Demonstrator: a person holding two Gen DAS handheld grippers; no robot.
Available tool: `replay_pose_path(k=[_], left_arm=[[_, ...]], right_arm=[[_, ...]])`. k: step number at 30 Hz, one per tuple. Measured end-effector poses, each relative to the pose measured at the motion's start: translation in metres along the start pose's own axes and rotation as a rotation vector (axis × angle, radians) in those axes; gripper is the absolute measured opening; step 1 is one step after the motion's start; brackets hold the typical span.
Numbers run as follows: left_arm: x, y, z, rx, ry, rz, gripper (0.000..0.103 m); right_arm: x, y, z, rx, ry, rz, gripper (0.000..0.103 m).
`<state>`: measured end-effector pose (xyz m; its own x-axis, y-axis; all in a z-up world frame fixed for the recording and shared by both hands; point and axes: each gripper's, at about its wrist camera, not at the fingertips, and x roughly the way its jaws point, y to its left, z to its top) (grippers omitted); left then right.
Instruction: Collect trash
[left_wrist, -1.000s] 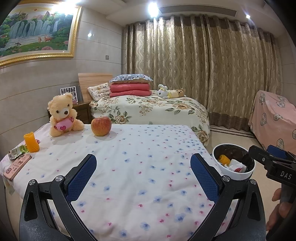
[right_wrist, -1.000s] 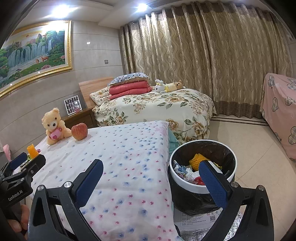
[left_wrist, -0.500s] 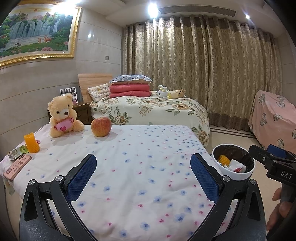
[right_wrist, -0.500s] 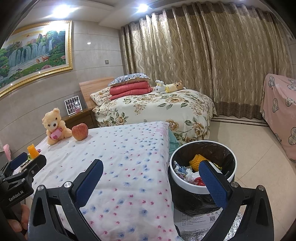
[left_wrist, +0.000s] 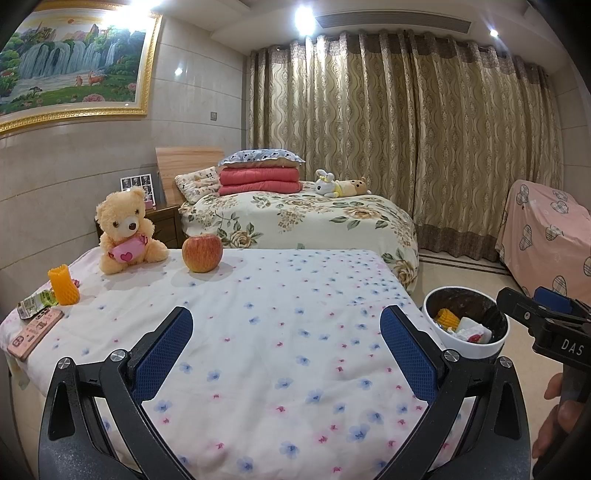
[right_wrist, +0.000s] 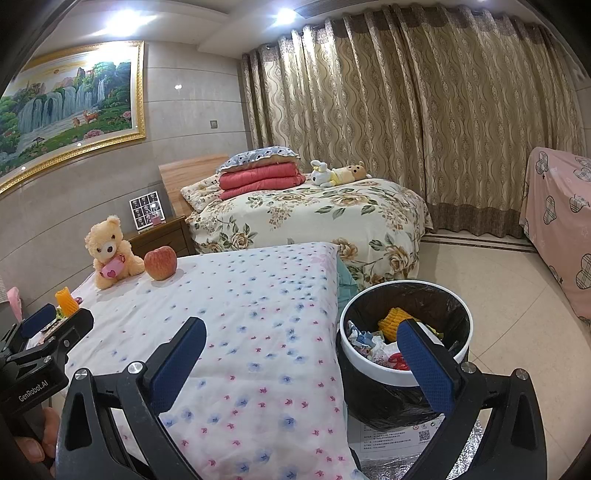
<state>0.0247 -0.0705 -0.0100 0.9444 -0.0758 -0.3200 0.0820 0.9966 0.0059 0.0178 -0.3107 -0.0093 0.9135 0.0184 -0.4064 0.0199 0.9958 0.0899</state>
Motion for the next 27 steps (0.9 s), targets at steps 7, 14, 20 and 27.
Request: replay_pose_path(k=[7,14,20,27], left_arm=[[0.0001,-0.0002,0.0000,0.000,-0.001,0.001,0.103],[0.0003,-0.0007,0.0008,0.001,-0.001,0.001,0.103],[-0.0005,-0.0005,0.0001,0.000,-0.001,0.000,0.103],[-0.0001,0.0002,-0.0001,0.003,0.002,0.000,0.103]], right_arm=[[-0.0004,0.0006,0.0006,-0.001,0.000,0.002,0.103],[-0.0005,0.0011,0.0016,-0.001,-0.001,0.004,0.103],[-0.0004,0.0013,0.0014,-0.001,-0.001,0.003,0.103],[-0.0015,0.0020,0.0018,-0.002,-0.001,0.004,0.103]])
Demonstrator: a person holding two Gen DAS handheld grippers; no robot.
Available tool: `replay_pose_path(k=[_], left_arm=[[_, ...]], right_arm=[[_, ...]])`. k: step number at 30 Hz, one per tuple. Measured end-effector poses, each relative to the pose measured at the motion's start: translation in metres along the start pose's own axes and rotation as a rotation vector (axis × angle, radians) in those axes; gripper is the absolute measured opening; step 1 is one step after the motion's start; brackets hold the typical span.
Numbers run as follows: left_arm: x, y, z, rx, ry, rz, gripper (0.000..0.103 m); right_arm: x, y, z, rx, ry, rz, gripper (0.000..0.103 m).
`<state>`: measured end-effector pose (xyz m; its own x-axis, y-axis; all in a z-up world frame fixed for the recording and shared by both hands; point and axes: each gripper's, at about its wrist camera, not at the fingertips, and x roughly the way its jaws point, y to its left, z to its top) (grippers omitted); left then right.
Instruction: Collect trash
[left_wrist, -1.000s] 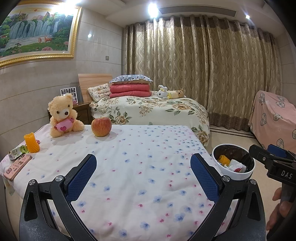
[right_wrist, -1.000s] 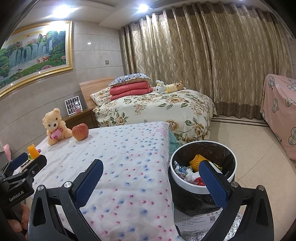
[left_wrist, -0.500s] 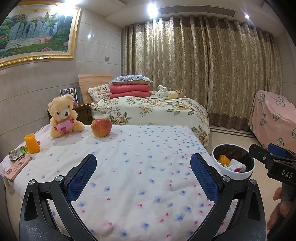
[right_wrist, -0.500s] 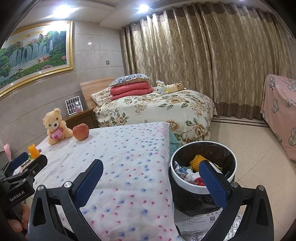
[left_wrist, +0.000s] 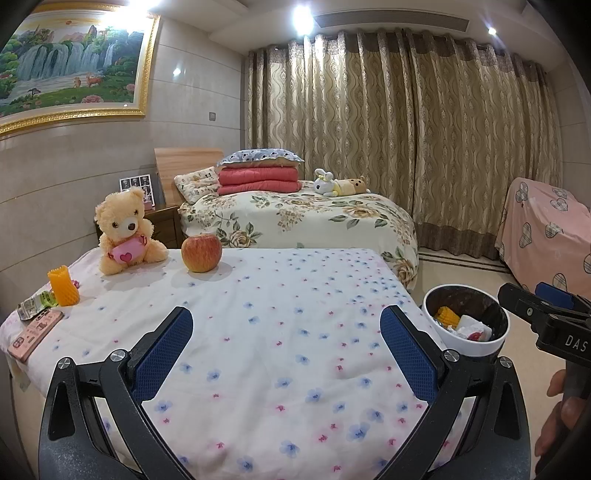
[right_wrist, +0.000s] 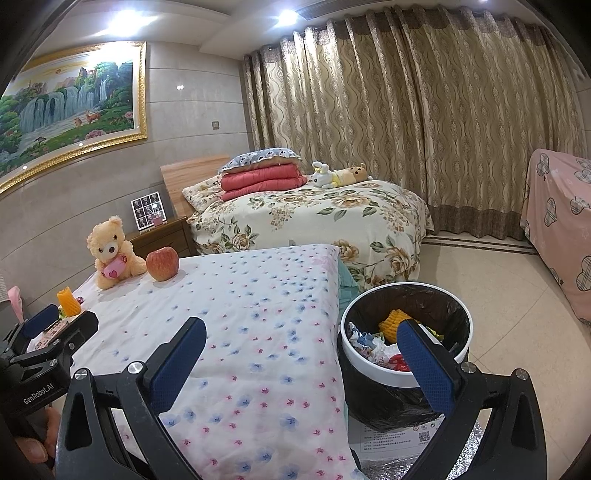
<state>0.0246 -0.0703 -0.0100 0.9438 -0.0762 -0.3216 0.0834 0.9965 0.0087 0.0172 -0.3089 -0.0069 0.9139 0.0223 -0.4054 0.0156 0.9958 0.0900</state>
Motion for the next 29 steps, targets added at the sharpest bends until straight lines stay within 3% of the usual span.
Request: replay_pose_path(k=[29], left_arm=[[0.012,0.006,-0.007,0.000,0.029,-0.008,0.103]], right_arm=[[0.009,0.001,-0.006,0.006,0.023,0.016,0.103]])
